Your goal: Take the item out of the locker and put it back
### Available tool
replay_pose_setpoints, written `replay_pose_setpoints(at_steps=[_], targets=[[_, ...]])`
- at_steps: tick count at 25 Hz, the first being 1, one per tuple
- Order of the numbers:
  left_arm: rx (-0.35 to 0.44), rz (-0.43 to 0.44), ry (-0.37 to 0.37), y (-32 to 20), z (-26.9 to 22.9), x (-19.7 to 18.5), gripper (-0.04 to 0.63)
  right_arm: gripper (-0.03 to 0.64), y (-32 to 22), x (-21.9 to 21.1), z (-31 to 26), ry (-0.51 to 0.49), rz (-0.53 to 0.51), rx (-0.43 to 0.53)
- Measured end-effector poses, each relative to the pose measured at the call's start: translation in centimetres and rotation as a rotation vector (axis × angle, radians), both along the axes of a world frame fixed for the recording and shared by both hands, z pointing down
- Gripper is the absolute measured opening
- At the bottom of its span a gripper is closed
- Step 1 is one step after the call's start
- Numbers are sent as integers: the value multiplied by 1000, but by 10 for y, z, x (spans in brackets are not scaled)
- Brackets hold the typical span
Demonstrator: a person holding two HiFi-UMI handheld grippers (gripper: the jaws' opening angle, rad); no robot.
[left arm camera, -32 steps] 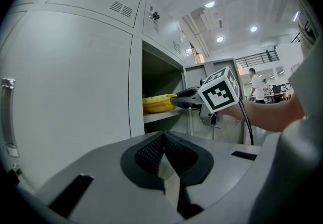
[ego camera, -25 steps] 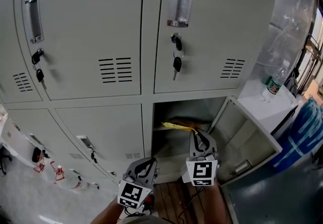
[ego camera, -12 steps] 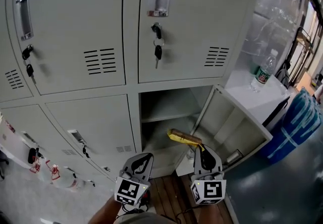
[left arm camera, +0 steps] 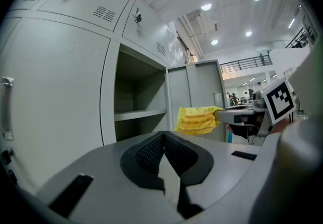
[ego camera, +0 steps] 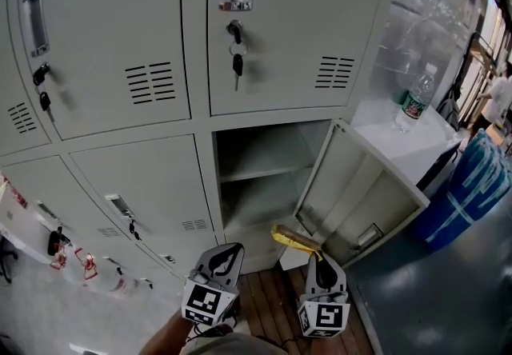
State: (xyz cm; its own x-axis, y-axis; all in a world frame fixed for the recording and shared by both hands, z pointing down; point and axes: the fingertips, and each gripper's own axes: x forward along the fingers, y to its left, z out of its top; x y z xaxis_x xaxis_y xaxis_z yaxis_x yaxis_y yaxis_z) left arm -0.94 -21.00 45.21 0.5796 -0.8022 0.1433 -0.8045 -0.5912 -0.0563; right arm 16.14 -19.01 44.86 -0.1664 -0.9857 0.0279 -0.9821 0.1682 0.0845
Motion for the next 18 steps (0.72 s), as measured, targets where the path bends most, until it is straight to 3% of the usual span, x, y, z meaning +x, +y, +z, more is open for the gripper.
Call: replay_pose_setpoints(at_steps=[10, 18], targets=[[-22, 5, -7, 12, 11, 4, 20, 26, 18, -2, 31, -25, 20, -62], [-31, 11, -11, 13, 14, 5, 20, 26, 18, -6, 30, -28, 7, -59]])
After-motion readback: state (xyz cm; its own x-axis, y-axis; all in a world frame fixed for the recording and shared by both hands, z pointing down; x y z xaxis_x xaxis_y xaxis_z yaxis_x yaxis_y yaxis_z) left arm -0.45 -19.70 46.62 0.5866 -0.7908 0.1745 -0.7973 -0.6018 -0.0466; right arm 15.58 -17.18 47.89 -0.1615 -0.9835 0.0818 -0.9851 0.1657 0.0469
